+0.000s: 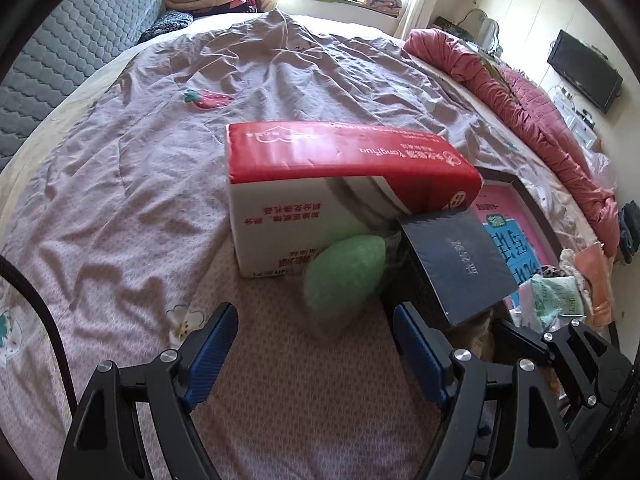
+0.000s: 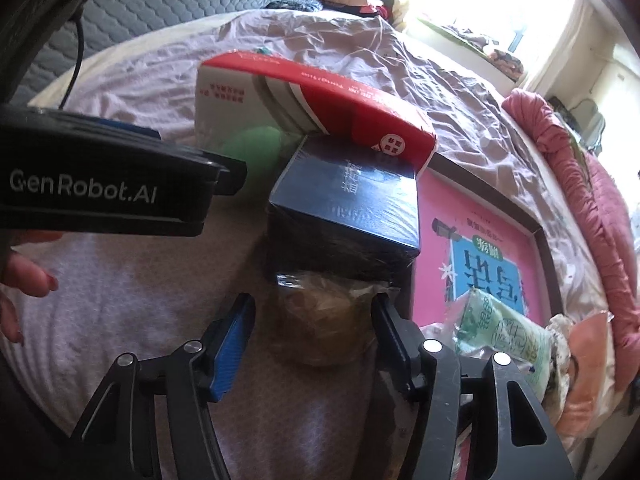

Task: Organize soft objects
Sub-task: 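Grasp the bagged green sponge with the left gripper while the right grasps the clear bread bag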

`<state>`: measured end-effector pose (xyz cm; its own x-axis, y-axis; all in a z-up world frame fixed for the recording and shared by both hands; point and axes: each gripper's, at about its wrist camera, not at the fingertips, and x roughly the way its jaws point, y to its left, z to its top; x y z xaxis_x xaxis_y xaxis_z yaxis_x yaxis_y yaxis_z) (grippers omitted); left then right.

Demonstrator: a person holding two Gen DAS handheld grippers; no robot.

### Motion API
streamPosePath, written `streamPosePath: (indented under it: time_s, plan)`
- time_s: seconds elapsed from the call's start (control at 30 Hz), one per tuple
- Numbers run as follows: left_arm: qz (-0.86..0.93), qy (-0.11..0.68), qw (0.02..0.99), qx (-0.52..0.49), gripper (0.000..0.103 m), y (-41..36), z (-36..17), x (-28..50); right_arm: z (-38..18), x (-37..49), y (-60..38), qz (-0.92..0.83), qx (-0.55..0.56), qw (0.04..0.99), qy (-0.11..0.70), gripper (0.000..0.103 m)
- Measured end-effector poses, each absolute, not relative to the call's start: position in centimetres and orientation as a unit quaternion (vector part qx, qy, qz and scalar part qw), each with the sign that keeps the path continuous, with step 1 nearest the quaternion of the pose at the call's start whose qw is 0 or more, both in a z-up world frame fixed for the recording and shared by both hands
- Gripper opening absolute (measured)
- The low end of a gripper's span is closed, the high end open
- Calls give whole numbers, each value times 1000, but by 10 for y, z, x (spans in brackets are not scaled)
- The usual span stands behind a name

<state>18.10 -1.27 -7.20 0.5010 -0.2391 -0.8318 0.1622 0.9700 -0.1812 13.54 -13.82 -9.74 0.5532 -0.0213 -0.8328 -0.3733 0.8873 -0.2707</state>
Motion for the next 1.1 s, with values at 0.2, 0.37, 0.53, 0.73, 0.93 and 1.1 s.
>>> streamPosePath:
  time_s: [0.2,0.37,0.53,0.73,0.93,1.1]
  plan:
    - [-121,485,865,-35,79,-19,-76,189,-99,139,-150,109,-201,864,449,50]
    - [-127,486,864,-32,79,-24,-80,195,-95,138,-160,127,-177,872,438,47]
    - [-133,479,868,-10,71,-32,-84,196,-83,138,-173,143,-117,882,433,46]
    - [-147,481,865,-9,58,-37,-89,199,-71,133,-188,173,-39,889,423,45]
    - [-150,482,863,-19,45,-35,-94,202,-69,130,-188,193,-9,887,418,45]
    - [-160,479,862,-39,41,-30,-94,201,-68,126,-180,213,-3,883,417,45]
